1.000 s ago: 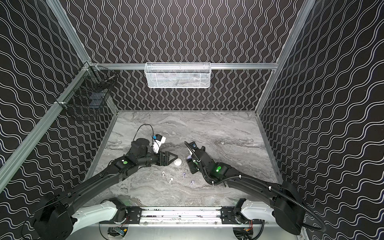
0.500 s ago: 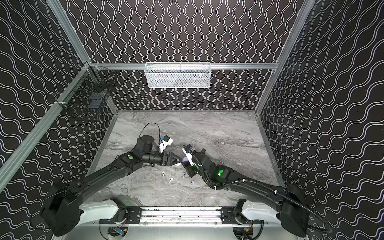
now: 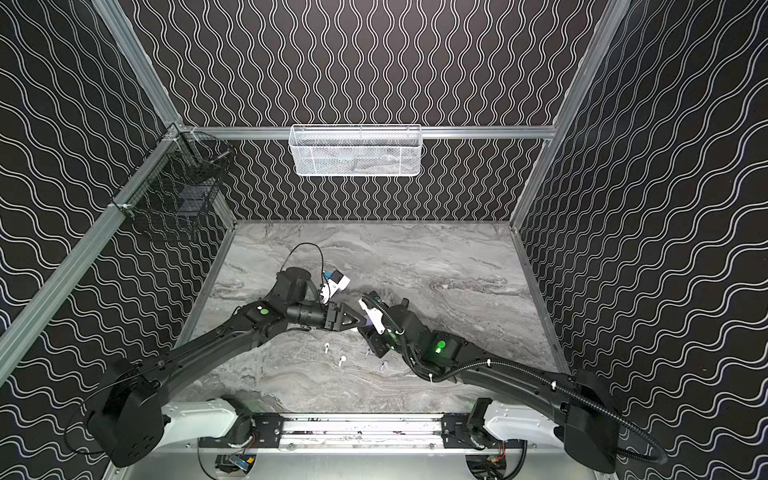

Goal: Insert the wireless bluetooth earbuds into the charging case
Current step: 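Close the left gripper on the lavender case held by the right gripper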

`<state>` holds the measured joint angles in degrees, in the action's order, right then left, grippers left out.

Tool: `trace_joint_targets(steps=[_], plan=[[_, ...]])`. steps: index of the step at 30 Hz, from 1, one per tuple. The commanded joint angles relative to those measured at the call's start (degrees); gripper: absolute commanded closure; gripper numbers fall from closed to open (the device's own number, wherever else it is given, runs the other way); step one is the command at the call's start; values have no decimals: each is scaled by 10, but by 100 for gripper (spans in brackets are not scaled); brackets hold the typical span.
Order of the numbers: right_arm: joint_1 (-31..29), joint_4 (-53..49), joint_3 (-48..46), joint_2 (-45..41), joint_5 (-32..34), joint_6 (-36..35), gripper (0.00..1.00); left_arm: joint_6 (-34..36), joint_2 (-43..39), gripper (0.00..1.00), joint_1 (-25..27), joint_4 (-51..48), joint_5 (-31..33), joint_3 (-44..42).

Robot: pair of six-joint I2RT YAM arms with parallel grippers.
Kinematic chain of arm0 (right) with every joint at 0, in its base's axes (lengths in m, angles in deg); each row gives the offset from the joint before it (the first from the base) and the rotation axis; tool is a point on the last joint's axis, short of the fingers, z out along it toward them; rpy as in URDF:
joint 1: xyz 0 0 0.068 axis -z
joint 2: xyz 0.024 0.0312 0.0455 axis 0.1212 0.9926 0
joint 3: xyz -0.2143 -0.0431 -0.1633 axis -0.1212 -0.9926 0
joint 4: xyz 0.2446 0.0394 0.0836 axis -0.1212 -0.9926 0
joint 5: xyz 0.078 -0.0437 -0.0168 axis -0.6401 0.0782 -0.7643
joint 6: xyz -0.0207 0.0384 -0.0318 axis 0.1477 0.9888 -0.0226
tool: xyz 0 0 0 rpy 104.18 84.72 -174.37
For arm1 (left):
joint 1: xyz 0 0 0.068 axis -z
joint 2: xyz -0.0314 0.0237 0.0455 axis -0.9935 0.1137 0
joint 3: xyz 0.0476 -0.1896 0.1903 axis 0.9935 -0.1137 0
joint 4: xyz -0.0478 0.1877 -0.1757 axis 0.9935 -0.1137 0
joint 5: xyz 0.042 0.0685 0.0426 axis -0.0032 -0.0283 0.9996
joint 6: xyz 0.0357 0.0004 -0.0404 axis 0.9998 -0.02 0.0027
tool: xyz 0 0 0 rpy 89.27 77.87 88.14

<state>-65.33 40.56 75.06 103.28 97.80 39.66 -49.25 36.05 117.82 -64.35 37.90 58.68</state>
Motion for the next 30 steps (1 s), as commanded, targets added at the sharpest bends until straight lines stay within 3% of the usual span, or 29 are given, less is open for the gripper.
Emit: trace_joint_targets(steps=[1, 30], plan=[[-1, 4, 11, 0, -1, -20, 71, 17, 5, 32, -3, 2, -11, 2], [-1, 10, 48, 46, -6, -50, 72, 32, 4, 69, -3, -2, -41, 0]])
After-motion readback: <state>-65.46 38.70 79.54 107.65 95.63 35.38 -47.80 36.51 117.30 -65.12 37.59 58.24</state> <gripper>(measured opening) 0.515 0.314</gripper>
